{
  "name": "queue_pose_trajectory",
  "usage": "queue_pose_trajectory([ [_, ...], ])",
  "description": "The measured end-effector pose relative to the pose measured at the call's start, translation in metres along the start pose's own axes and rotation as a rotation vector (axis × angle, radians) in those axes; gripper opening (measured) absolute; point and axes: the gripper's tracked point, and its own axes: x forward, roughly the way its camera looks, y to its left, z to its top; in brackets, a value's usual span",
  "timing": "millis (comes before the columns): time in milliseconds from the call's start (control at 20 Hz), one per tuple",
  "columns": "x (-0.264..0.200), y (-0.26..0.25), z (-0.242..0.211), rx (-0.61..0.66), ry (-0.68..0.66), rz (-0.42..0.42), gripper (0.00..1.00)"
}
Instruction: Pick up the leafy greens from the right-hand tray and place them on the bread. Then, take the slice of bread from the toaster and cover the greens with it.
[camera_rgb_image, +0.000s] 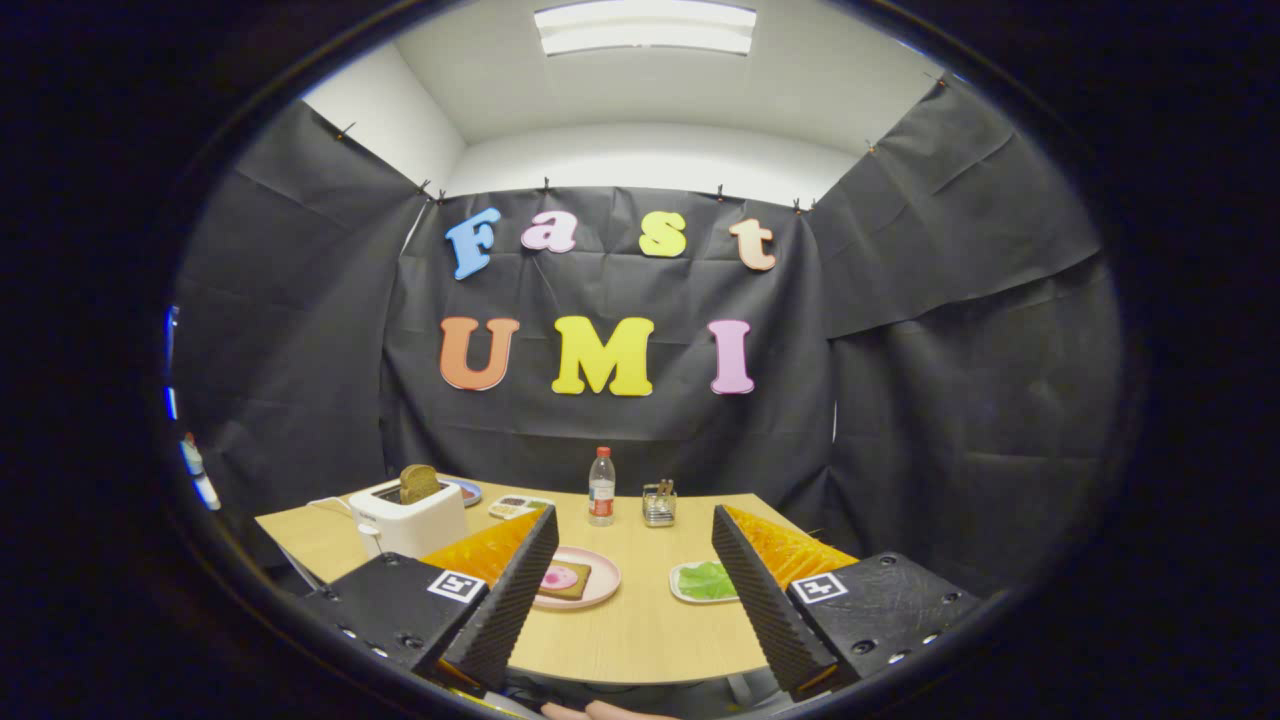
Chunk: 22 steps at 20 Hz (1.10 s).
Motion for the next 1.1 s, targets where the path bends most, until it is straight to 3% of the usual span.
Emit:
queue_pose_trajectory([
  [250, 0.016, -0.004, 0.005, -0.005, -0.005, -0.002, 0.95],
  [650, 0.084, -0.039, -0.003, 0.045, 0.087, -0.029, 0.95],
  [1100, 0.175, -0.101, -0.062, 0.107, 0.293, -0.077, 0.94],
])
